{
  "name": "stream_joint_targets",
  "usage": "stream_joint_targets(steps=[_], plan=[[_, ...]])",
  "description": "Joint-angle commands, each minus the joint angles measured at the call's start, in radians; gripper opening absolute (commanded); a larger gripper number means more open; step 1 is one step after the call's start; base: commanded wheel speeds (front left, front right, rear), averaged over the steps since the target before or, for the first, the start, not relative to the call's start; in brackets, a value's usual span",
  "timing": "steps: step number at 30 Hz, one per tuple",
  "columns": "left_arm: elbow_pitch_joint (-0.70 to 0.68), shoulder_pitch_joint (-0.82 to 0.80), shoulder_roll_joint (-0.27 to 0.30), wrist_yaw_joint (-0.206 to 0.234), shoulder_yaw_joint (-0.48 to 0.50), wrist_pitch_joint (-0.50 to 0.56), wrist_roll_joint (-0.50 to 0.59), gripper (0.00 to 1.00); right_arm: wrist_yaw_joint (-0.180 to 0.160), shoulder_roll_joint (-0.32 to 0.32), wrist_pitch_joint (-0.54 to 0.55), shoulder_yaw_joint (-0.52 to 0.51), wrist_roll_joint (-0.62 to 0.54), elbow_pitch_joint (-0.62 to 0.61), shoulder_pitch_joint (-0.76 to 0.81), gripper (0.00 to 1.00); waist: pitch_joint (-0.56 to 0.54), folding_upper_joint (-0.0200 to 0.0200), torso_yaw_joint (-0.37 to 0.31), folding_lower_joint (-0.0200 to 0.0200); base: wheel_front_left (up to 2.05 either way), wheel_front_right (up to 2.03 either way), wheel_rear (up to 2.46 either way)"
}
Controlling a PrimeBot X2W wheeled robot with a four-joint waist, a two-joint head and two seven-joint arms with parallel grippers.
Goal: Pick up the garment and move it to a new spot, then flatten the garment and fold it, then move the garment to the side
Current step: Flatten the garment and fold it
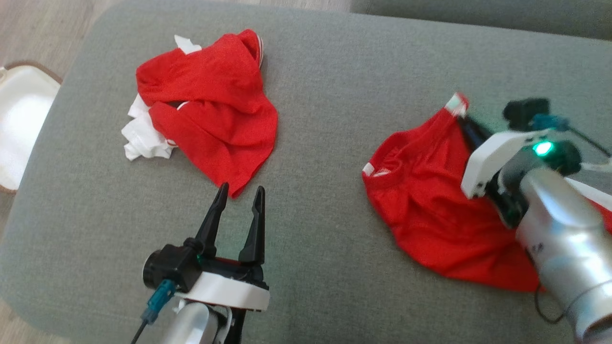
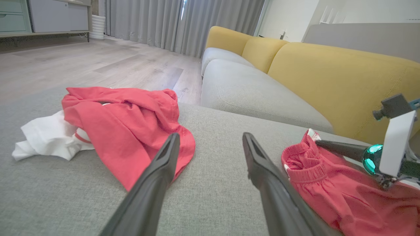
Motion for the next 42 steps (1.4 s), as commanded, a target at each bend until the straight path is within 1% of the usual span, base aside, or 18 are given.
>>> stream_joint_targets(steps=[1, 3, 4, 7, 10, 16, 19, 21, 24, 26, 31, 33, 35, 38, 40, 42], plan=[[-0.025, -0.03, -0.001, 0.004, 0.03, -0.01, 0.005, 1.0, -0.001, -0.006, -0.043, -0.009, -0.002, -0.016, -0.067, 0.0, -0.019, 0.0, -0.009, -0.0001, 0.0, 0.0, 0.0], [-0.024, -0.024, -0.001, 0.005, 0.034, -0.01, 0.005, 1.0, -0.001, -0.015, -0.092, -0.036, -0.007, 0.005, -0.106, 0.0, -0.039, 0.0, -0.015, -0.0001, 0.0, 0.0, 0.0], [-0.024, -0.024, -0.001, 0.005, 0.034, -0.01, 0.005, 1.0, -0.001, -0.015, -0.092, -0.036, -0.007, 0.005, -0.106, 0.0, -0.039, 0.0, -0.015, -0.0001, 0.0, 0.0, 0.0], [-0.023, -0.011, -0.001, 0.006, 0.04, -0.01, 0.007, 1.0, -0.001, -0.033, -0.156, -0.072, -0.024, 0.033, -0.172, 0.0, -0.073, 0.0, -0.026, -0.0001, 0.0, 0.0, 0.0], [-0.024, 0.005, -0.001, 0.008, 0.05, -0.01, 0.009, 1.0, -0.001, -0.054, -0.195, -0.11, -0.039, 0.048, -0.24, 0.0, -0.106, 0.0, -0.037, -0.0001, 0.0, 0.0, 0.0], [-0.027, 0.04, -0.001, 0.006, 0.071, -0.01, 0.016, 1.0, -0.001, -0.091, -0.225, -0.148, -0.102, 0.037, -0.349, 0.0, -0.174, 0.0, -0.055, -0.0001, 0.0, 0.0, 0.0], [-0.039, 0.056, -0.001, 0.005, 0.074, -0.01, 0.03, 1.0, -0.001, -0.093, -0.228, -0.145, -0.144, 0.006, -0.376, 0.0, -0.199, 0.0, -0.06, -0.0001, 0.0, 0.0, 0.0], [-0.049, 0.067, -0.001, 0.006, 0.074, -0.01, 0.029, 1.0, -0.001, -0.081, -0.229, -0.128, -0.177, -0.016, -0.37, 0.0, -0.213, 0.0, -0.063, -0.0001, 0.0, 0.0, 0.0], [-0.057, 0.078, -0.001, 0.011, 0.076, -0.01, 0.031, 1.0, -0.001, -0.04, -0.229, -0.081, -0.222, -0.048, -0.322, 0.0, -0.226, 0.0, -0.067, -0.0001, 0.0, 0.0, 0.0], [-0.059, 0.083, -0.001, 0.012, 0.076, -0.01, 0.033, 1.0, -0.001, 0.001, -0.226, -0.033, -0.247, -0.064, -0.265, 0.0, -0.232, 0.0, -0.07, -0.0001, 0.0, 0.0, 0.0], [-0.056, 0.092, -0.001, 0.01, 0.079, -0.01, 0.041, 1.0, -0.001, 0.128, -0.159, 0.134, -0.258, -0.101, -0.049, 0.0, -0.235, 0.0, -0.077, -0.0001, 0.0, 0.0, 0.0], [-0.051, 0.09, -0.001, 0.009, 0.078, -0.01, 0.042, 1.0, -0.001, 0.162, -0.129, 0.203, -0.24, -0.116, 0.049, 0.0, -0.237, 0.0, -0.078, -0.0001, 0.0, 0.0, 0.0], [-0.048, 0.088, -0.001, 0.008, 0.078, -0.01, 0.042, 1.0, -0.001, 0.181, -0.101, 0.259, -0.216, -0.129, 0.136, 0.0, -0.239, 0.0, -0.078, -0.0001, 0.0, 0.0, 0.0], [-0.045, 0.085, -0.001, 0.007, 0.077, -0.01, 0.041, 1.0, -0.001, 0.192, -0.083, 0.318, -0.198, -0.137, 0.228, 0.0, -0.241, 0.0, -0.078, -0.0001, 0.0, 0.0, 0.0], [-0.044, 0.085, -0.001, 0.007, 0.076, -0.01, 0.04, 1.0, -0.001, 0.194, -0.086, 0.333, -0.197, -0.136, 0.262, 0.0, -0.242, 0.0, -0.078, -0.0001, 0.0, 0.0, 0.0], [-0.041, 0.087, -0.001, 0.006, 0.077, -0.01, 0.04, 1.0, -0.001, 0.196, -0.094, 0.326, -0.188, -0.131, 0.286, 0.0, -0.243, 0.0, -0.079, -0.0001, 0.0, 0.0, 0.0]])
